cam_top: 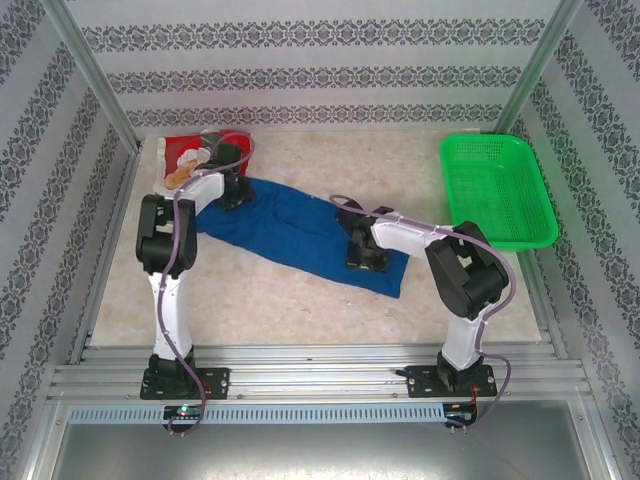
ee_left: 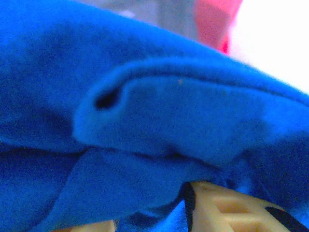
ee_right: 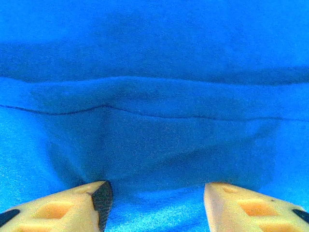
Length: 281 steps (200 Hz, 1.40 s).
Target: Fold and stack the t-shirts
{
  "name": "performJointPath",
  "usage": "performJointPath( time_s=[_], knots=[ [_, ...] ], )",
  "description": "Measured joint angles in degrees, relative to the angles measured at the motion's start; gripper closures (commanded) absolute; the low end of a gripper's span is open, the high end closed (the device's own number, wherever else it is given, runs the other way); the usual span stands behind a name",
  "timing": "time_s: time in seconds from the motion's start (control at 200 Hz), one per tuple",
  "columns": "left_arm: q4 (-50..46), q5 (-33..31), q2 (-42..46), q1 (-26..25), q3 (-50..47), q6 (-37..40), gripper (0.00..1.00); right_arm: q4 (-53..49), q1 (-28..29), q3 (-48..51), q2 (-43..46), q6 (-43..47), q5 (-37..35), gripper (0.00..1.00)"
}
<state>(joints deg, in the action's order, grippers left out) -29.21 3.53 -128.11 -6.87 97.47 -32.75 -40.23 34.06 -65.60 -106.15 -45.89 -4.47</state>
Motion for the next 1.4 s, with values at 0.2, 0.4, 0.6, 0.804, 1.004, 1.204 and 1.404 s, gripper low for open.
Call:
performJointPath(
  time_s=[0.2,0.4,0.6,0.804,1.004,1.204,1.404],
  knots=[
    [-2.73,1.73,-11.63,-4.55,19.04,0.96,0.57,4.39,4.98,6.54,4.59,-5.07,3.3,0.42],
    [-6.97,4.2,-23.39,-8.61,39.63,1.49,0.55,6.88,7.8,8.57,5.99,-8.55,3.67,0.41],
    [-6.38,8.22,-28.44,-10.91,47.82,1.79,0.51,10.08,9.46,9.9,6.73,-12.92,5.07,0.41],
    [-1.03,11.47,-32.09,-11.52,52.17,1.95,0.43,22.23,13.68,9.2,4.59,-18.99,20.35,0.41],
    [5.33,14.56,-33.64,-11.41,53.68,0.59,0.32,24.63,14.49,8.37,3.5,-19.96,28.15,0.36],
    [6.36,15.91,-31.17,-10.8,52.92,-0.22,0.27,15.37,11.74,10.08,11.58,-18.51,28.3,0.3],
    [4.92,13.53,-19.65,-9.11,50.27,2.45,0.26,8.92,4.04,9.35,27.1,-11.43,26.18,0.27]
  ],
)
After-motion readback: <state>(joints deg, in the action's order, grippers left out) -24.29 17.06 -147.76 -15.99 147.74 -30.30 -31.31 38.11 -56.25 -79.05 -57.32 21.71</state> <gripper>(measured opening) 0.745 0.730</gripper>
